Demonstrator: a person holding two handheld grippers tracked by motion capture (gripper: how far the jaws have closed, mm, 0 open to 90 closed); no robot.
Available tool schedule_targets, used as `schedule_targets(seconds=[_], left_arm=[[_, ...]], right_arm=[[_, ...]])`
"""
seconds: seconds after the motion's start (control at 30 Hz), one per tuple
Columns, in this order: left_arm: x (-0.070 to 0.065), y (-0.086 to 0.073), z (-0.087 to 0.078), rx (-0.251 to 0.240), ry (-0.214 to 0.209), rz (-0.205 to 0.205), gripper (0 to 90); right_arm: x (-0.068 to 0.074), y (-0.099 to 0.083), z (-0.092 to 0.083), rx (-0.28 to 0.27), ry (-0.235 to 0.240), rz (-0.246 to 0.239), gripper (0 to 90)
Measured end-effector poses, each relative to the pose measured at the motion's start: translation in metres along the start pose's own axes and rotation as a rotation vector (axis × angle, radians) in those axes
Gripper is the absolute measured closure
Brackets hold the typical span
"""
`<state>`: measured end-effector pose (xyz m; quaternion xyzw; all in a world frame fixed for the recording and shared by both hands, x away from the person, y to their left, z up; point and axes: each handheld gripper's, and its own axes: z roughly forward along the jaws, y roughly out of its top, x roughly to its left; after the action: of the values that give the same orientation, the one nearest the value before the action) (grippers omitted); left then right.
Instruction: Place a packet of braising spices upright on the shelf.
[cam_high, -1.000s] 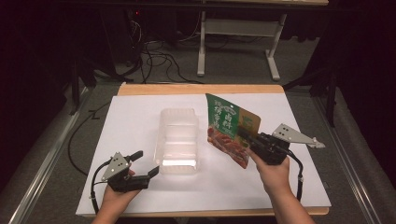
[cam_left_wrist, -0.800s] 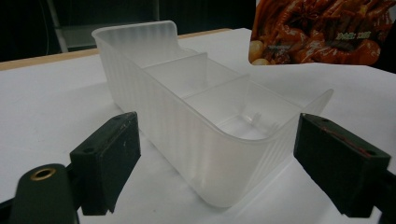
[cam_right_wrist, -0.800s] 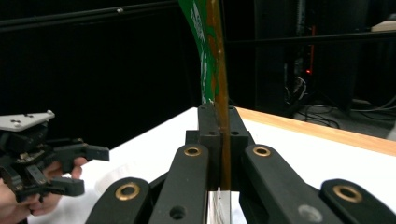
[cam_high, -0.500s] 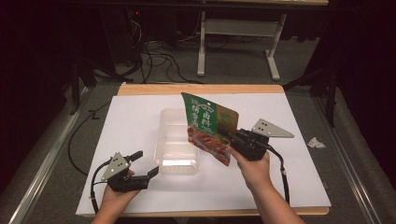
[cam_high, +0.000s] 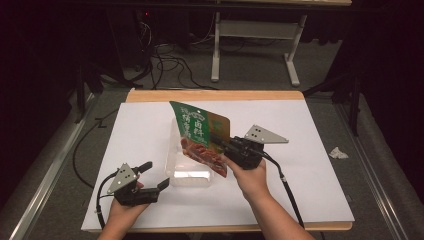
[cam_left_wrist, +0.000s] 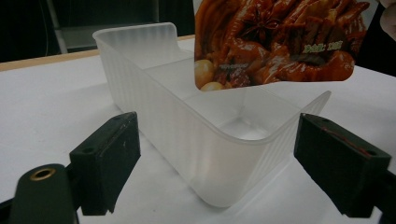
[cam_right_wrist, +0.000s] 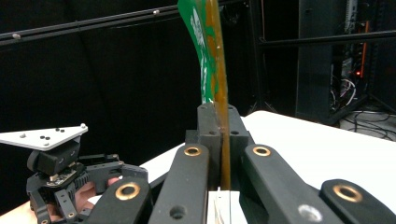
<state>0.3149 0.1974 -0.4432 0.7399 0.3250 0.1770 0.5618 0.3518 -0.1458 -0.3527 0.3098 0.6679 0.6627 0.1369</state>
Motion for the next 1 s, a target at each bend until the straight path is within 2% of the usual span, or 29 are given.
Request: schedule_targets(seconds=[0.37,0.83,1.0], left_arm=[[0.0,0.0,0.0,0.001,-0.005,0.001,15.1],[0.0,0.0,-0.001,-0.002,-0.006,-0.001,15.1],[0.001,0.0,0.0,-0.001,-0.006,-0.002,15.1]], right_arm=[[0.007,-0.008,0.019,0.002,0.019,0.003,90.0],[0.014,-0.017,0.036,0.024,0.024,-0.034,90.0],[0.015,-0.02,0.04,0.024,0.024,-0.067,90.0]])
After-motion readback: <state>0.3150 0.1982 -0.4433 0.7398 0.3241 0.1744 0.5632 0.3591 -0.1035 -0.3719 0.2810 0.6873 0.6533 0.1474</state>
